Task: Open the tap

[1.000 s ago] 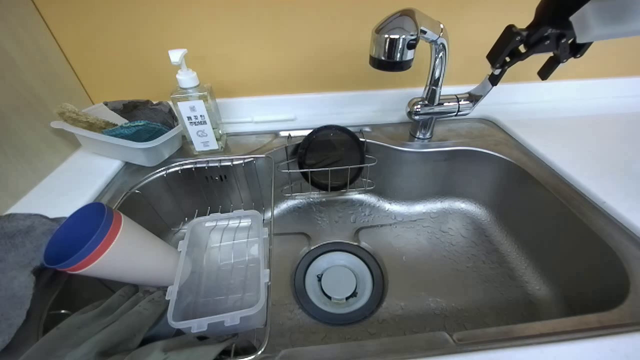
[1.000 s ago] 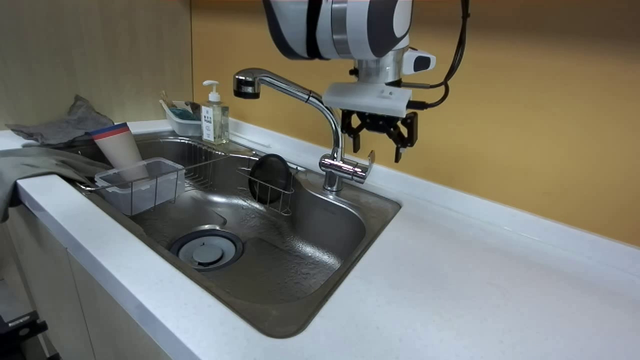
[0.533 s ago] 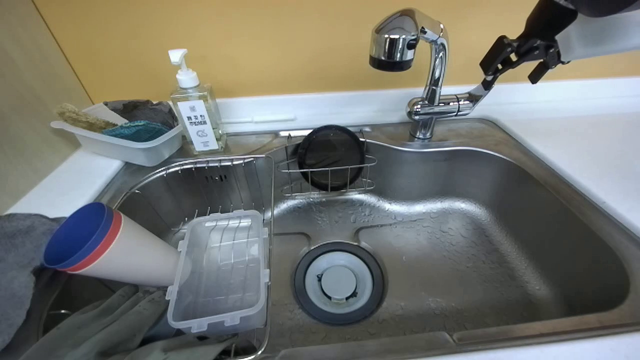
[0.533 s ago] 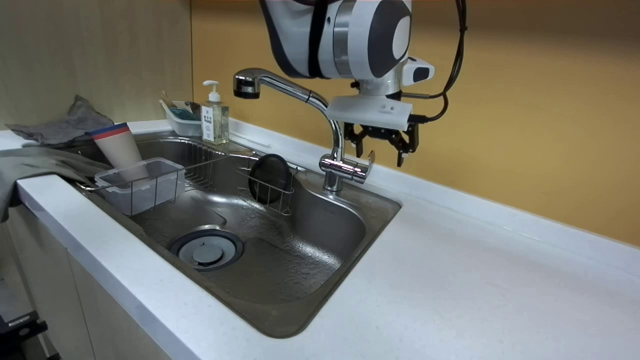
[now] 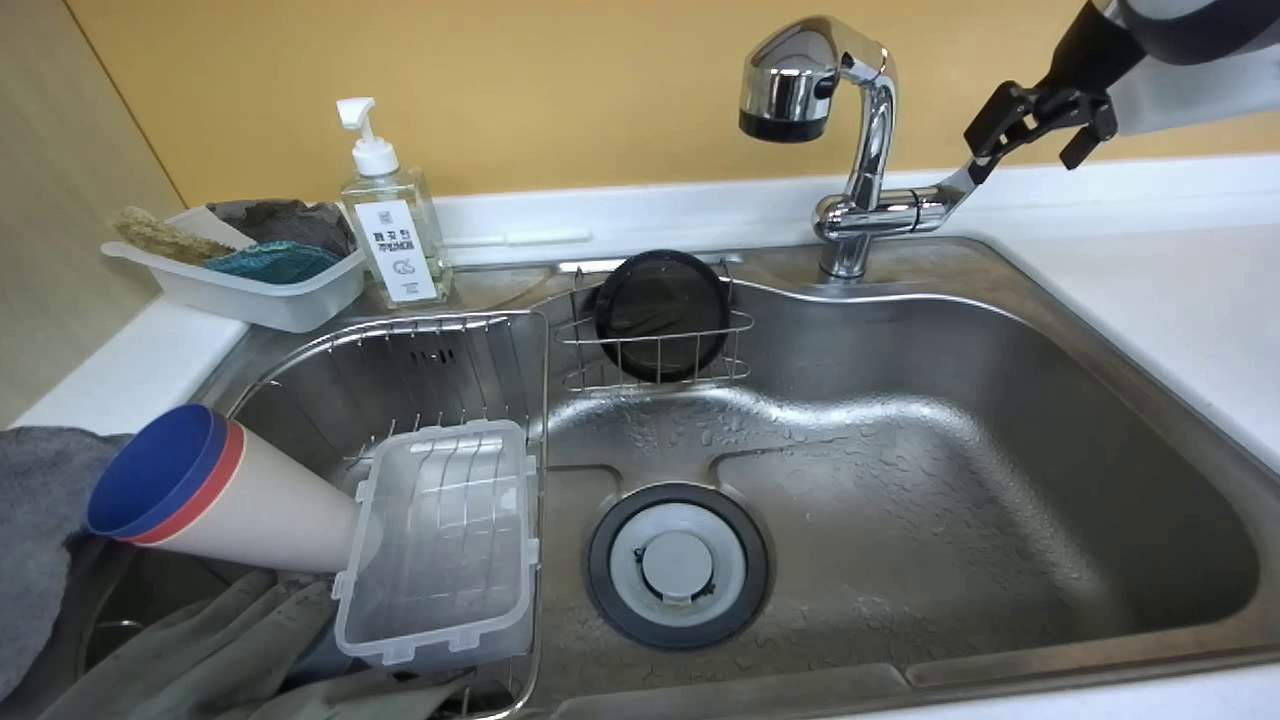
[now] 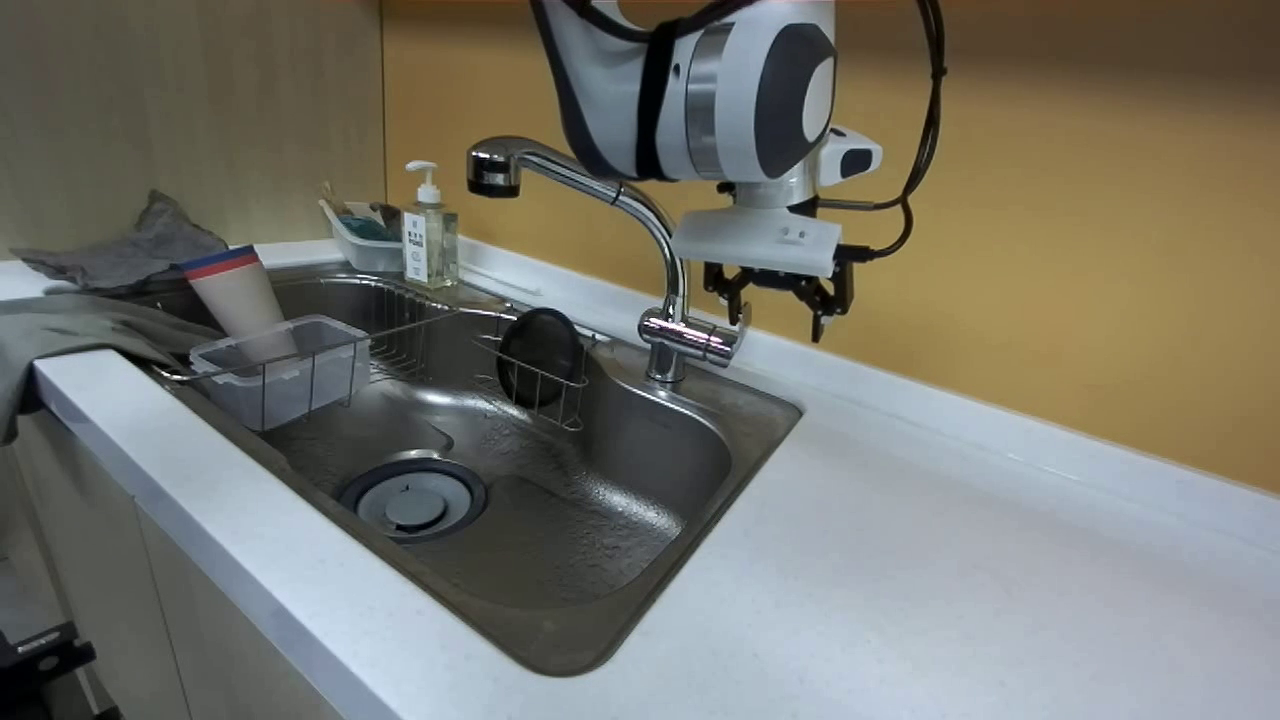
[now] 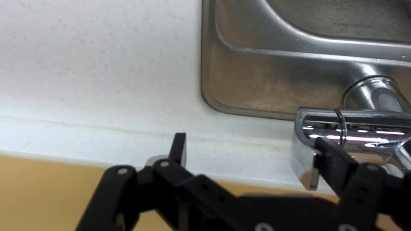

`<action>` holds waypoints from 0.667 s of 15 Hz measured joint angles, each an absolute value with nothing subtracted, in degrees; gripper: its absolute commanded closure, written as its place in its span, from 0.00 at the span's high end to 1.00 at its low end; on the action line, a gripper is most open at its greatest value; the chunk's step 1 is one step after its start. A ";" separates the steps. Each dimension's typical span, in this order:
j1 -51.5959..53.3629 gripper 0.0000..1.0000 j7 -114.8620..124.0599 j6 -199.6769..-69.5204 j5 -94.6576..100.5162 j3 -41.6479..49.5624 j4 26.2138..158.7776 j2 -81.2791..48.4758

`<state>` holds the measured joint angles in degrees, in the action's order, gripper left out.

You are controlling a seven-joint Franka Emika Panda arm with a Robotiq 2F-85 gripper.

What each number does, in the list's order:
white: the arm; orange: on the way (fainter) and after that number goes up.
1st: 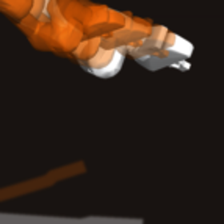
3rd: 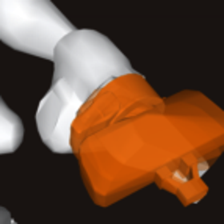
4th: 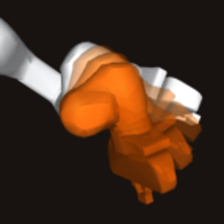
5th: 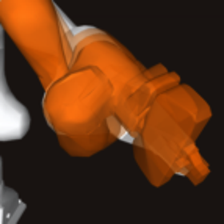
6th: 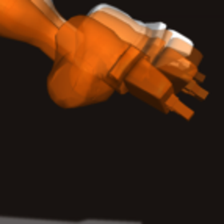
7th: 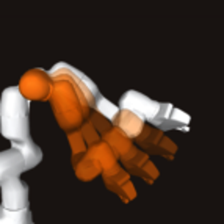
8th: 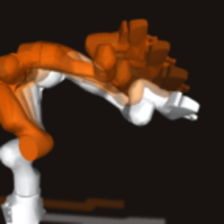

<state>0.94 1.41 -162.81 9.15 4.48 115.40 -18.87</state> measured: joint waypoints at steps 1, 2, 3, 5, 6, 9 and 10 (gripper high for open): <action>1.24 1.00 1.44 -162.95 9.25 4.80 115.12 -19.19; 1.62 1.00 1.54 -163.08 9.41 5.21 114.87 -19.47; 2.03 1.00 1.84 -163.19 9.81 5.71 114.67 -19.71; 2.86 1.00 2.51 -163.31 10.47 6.83 114.23 -20.21; 3.26 1.00 2.89 -163.33 10.78 7.42 113.88 -20.55; 4.32 1.00 4.35 -163.52 11.64 9.04 113.16 -21.32; 4.72 1.00 4.89 -163.57 11.98 9.58 113.00 -21.47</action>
<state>4.72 4.89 -163.57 11.98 9.58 113.00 -21.47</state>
